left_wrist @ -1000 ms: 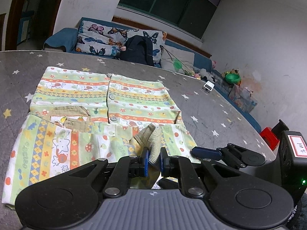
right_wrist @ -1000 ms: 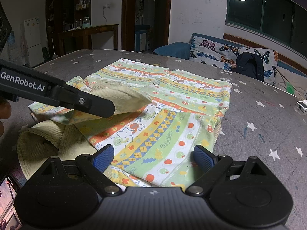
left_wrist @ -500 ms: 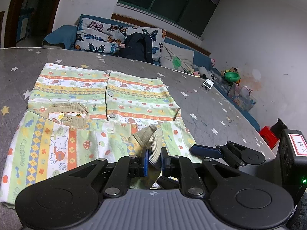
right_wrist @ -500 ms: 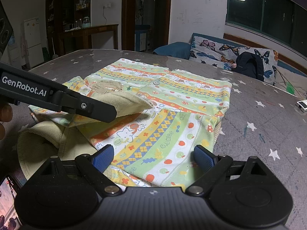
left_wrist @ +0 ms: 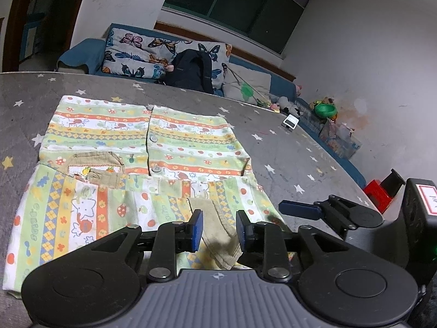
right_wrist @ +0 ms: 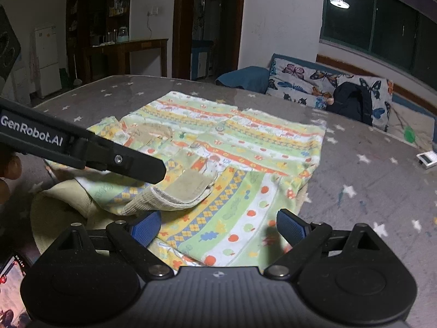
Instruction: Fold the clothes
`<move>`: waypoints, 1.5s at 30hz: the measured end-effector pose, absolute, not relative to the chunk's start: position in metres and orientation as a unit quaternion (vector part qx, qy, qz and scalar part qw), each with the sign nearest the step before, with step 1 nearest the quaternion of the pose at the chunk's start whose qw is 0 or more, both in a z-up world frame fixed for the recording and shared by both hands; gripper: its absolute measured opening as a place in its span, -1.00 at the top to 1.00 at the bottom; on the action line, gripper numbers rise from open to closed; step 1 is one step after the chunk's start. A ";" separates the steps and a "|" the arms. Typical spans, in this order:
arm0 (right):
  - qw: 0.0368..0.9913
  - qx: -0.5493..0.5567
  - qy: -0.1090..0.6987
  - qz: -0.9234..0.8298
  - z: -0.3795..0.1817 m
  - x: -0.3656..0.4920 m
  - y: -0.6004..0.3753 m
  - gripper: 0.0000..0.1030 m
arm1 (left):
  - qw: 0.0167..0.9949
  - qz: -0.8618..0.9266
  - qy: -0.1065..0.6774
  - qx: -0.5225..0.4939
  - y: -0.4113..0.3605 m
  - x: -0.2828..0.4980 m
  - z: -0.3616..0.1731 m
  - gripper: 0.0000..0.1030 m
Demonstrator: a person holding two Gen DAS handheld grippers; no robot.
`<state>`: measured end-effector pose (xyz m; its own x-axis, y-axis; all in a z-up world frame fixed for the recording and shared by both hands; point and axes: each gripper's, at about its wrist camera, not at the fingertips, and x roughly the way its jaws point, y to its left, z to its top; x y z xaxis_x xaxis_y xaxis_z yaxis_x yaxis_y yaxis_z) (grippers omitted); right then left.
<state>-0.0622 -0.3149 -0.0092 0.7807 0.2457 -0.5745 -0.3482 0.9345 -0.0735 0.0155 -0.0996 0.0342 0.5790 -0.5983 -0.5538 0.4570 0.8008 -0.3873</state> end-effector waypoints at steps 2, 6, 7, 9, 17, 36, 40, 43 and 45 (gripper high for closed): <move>0.939 -0.091 0.292 0.159 -0.005 -0.065 -0.317 -0.81 | 0.885 -0.299 0.342 -0.104 -0.094 0.014 0.037 0.44; 0.943 -0.086 0.282 0.155 0.007 -0.075 -0.326 -0.81 | 0.892 -0.292 0.328 -0.102 -0.077 0.011 0.040 0.44; 0.945 -0.083 0.278 0.154 0.010 -0.077 -0.328 -0.81 | 0.895 -0.288 0.326 -0.101 -0.071 0.011 0.041 0.44; 0.948 -0.068 0.270 0.151 0.018 -0.079 -0.333 -0.76 | 0.900 -0.278 0.321 -0.100 -0.060 0.009 0.041 0.44; 0.938 -0.013 0.294 0.181 0.019 -0.054 -0.320 -0.37 | 0.919 -0.217 0.313 -0.101 -0.012 0.005 0.035 0.46; 0.924 -0.031 0.329 0.190 0.005 -0.048 -0.296 0.91 | 0.923 -0.179 0.336 -0.067 0.016 0.002 0.013 0.44; 0.936 -0.045 0.306 0.169 0.015 -0.049 -0.301 0.95 | 0.922 -0.178 0.337 -0.066 0.017 0.001 0.012 0.44; 0.938 -0.040 0.308 0.154 0.015 -0.046 -0.308 0.95 | 0.922 -0.178 0.338 -0.065 0.017 0.001 0.013 0.44; 0.933 -0.016 0.322 0.160 0.012 -0.043 -0.312 0.92 | 0.922 -0.179 0.338 -0.065 0.017 0.000 0.014 0.44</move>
